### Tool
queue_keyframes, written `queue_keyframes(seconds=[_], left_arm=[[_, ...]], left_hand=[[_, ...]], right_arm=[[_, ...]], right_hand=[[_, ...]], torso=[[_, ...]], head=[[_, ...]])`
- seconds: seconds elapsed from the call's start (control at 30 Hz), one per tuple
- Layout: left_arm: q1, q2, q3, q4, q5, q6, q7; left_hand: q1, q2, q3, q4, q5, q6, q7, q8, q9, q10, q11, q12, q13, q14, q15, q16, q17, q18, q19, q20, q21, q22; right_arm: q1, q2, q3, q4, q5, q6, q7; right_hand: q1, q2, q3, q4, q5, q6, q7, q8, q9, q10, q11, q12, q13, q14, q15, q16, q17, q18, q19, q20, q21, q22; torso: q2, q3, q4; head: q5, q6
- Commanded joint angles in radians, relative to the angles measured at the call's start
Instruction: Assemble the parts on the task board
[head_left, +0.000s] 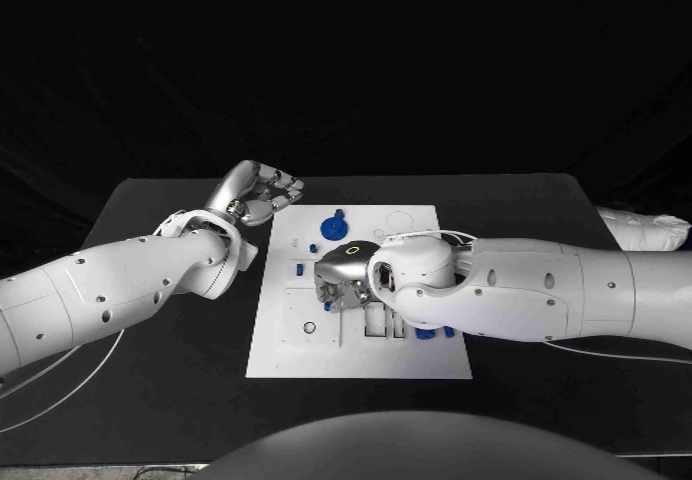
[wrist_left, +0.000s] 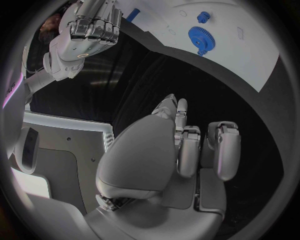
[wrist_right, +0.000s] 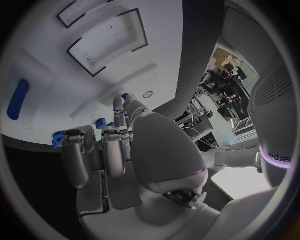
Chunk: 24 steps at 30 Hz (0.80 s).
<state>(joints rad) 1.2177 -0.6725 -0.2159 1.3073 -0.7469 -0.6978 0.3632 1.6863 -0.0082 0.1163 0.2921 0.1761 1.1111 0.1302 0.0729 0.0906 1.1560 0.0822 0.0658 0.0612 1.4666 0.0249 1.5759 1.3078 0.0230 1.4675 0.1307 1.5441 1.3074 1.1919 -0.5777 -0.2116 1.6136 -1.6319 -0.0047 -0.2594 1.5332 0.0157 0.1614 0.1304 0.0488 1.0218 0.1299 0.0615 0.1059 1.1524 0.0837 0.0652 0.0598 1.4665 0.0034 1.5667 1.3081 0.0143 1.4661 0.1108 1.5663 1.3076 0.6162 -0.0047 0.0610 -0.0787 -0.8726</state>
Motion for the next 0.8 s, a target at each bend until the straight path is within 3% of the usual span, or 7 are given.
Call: queue_keyframes(seconds=[0.03,0.23,0.3,0.4,0.6,0.7,0.8], left_arm=[[0.001,0.004,0.001,0.000,-0.003,0.014,0.005],[0.001,0.005,0.001,-0.001,-0.003,0.015,0.005],[0.001,0.005,0.001,-0.001,-0.003,0.014,0.005],[0.001,0.005,0.001,0.000,-0.003,0.014,0.006],[0.001,0.005,0.001,0.001,-0.003,0.011,0.009],[0.001,0.004,0.001,0.001,-0.003,0.009,0.012],[0.000,0.005,0.001,-0.001,-0.003,0.006,0.014]], left_hand=[[0.005,0.002,0.008,0.001,-0.004,0.008,0.000,-0.001,0.001,0.005,0.001,-0.003,0.000,0.104,-0.005,-0.005,0.263,-0.017,0.086,-0.005,0.004,0.256],[0.005,0.002,0.011,0.000,-0.004,0.009,-0.001,-0.002,0.002,0.005,0.001,-0.004,0.000,0.104,-0.005,-0.005,0.263,-0.017,0.086,-0.005,0.004,0.255],[0.005,0.002,0.011,0.000,-0.004,0.009,-0.001,-0.002,0.002,0.005,0.001,-0.004,0.000,0.104,-0.005,-0.005,0.263,-0.017,0.086,-0.005,0.004,0.255],[0.005,0.002,0.011,0.000,-0.004,0.009,-0.001,-0.002,0.002,0.005,0.001,-0.004,0.000,0.104,-0.005,-0.005,0.263,-0.017,0.086,-0.005,0.004,0.255],[0.005,0.002,0.011,0.000,-0.004,0.009,-0.001,-0.002,0.002,0.005,0.001,-0.004,0.000,0.104,-0.005,-0.005,0.263,-0.017,0.086,-0.005,0.004,0.255],[0.005,0.001,0.011,0.000,-0.004,0.008,0.000,-0.002,0.002,0.005,0.001,-0.004,-0.001,0.104,-0.005,-0.005,0.263,-0.017,0.086,-0.005,0.003,0.255],[0.005,0.001,0.011,0.000,-0.004,0.008,0.000,-0.002,0.002,0.005,0.001,-0.004,-0.001,0.104,-0.005,-0.005,0.263,-0.017,0.086,-0.005,0.003,0.255]], right_arm=[[0.000,0.003,0.000,0.000,-0.018,0.033,-0.012],[0.000,-0.001,0.000,0.004,-0.018,0.020,-0.015],[0.000,-0.004,0.000,0.007,-0.018,0.001,-0.016],[0.000,-0.014,0.000,0.015,-0.021,-0.051,-0.016],[0.006,-0.063,0.000,0.048,0.028,-0.240,0.027],[0.024,-0.111,0.001,0.074,0.173,-0.341,0.077],[0.046,-0.161,0.001,0.095,0.360,-0.381,0.123]], right_hand=[[-0.008,-0.025,-0.004,0.012,0.000,-0.061,0.002,-0.003,-0.017,-0.017,0.006,-0.004,0.001,0.104,0.014,0.004,0.263,-0.014,0.105,0.009,0.005,0.263],[-0.036,-0.059,-0.024,0.015,0.000,-0.231,-0.017,-0.002,-0.044,-0.087,0.036,-0.003,0.002,0.104,0.048,0.004,0.263,-0.014,0.105,0.033,0.005,0.263],[-0.050,-0.066,-0.037,0.013,-0.001,-0.337,-0.034,-0.007,-0.047,-0.120,0.044,-0.002,0.002,0.104,0.055,0.004,0.263,-0.014,0.105,0.039,0.005,0.263],[-0.070,-0.076,-0.054,0.012,-0.001,-0.421,-0.043,-0.009,-0.050,-0.160,0.049,-0.002,0.002,0.104,0.053,0.004,0.263,-0.014,0.105,0.046,0.005,0.263],[-0.100,-0.077,-0.073,0.018,-0.001,-0.277,-0.021,0.026,-0.026,-0.156,0.038,0.021,0.009,0.104,0.037,0.004,0.263,-0.014,0.105,0.037,0.005,0.263],[-0.105,-0.054,-0.069,0.021,0.000,-0.195,0.015,0.066,-0.006,-0.094,0.033,0.063,0.023,0.104,0.047,0.004,0.263,-0.014,0.105,0.041,0.005,0.263],[-0.101,-0.033,-0.062,0.022,0.002,-0.162,0.032,0.081,0.003,-0.056,0.030,0.093,0.033,0.104,0.046,0.004,0.263,-0.014,0.105,0.042,0.005,0.263]], torso=[[-0.001,-0.0001,0.0002],[0.000,-0.0001,0.0000],[0.000,0.0001,0.0004],[0.001,0.0003,0.0012],[-0.001,0.0000,0.0010],[-0.001,0.0006,0.0001],[-0.003,0.0000,-0.0024]], head=[[-0.002,0.000],[-0.002,0.000],[-0.002,0.000],[-0.002,0.000],[0.001,0.000],[0.002,0.000],[0.002,0.000]])
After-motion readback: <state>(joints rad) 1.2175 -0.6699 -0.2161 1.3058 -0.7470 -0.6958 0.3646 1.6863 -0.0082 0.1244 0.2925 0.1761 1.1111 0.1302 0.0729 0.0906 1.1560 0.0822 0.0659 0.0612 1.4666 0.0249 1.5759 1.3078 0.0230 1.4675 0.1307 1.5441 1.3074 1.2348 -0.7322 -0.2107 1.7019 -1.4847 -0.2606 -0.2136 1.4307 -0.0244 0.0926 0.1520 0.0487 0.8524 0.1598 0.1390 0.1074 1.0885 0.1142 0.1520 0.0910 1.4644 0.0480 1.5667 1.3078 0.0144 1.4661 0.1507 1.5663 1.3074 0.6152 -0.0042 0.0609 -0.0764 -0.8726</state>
